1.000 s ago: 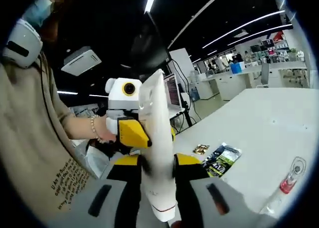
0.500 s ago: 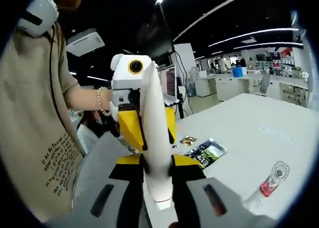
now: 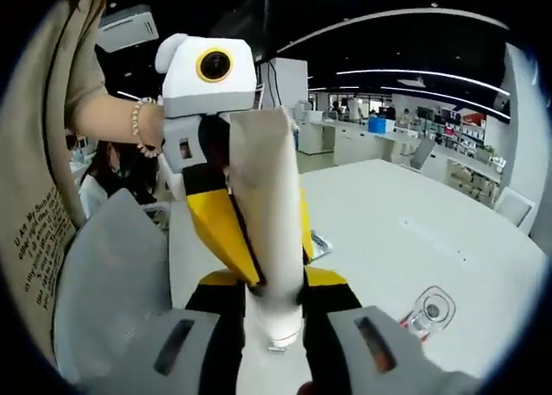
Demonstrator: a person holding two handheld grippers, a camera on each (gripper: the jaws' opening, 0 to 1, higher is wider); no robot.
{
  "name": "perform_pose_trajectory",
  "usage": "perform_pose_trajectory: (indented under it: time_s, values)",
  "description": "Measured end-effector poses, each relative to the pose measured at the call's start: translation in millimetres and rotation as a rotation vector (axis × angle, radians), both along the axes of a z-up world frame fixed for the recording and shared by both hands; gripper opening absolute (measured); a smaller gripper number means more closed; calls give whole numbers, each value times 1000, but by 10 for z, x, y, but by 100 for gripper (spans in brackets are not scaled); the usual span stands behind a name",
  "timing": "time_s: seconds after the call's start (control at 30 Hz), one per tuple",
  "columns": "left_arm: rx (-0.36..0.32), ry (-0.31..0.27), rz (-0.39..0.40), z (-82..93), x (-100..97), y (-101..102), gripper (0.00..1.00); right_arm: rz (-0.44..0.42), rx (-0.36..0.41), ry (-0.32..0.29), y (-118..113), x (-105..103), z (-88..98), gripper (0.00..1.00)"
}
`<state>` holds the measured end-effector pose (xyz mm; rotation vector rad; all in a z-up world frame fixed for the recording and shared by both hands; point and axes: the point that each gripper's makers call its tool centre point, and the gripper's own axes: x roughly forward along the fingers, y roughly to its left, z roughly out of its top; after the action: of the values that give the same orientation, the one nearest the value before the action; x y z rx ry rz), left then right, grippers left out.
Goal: Arrange the skincare products in the storage area until every visible bottle or jar stands upright without overlapping.
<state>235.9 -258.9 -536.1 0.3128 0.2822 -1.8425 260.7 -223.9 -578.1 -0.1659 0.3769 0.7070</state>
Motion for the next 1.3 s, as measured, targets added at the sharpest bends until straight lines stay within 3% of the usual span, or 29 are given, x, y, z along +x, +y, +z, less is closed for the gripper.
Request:
perform_pose_trajectory:
  time_s: [0.13,0.23,0.67,0.97,1.3]
  values:
    - [-13,-1,6,-35,81,-71,8,-63,-23,-23,-102,89,-19,27]
    - [-11,-36,-3,-105,142,-138,8,-117,-46,-37,-205,86,-24,29]
    - [-5,-32,-2,-573,439,-428,8,-347,16,-34,-681,-364,169,53]
    - [-13,-14,0,-758,541,-569,8,-471,55,19,-1014,-458,-69,65]
    - [-61,9,-22,-788,537,-677,8,-520,46,67,-1115,-523,-295,66]
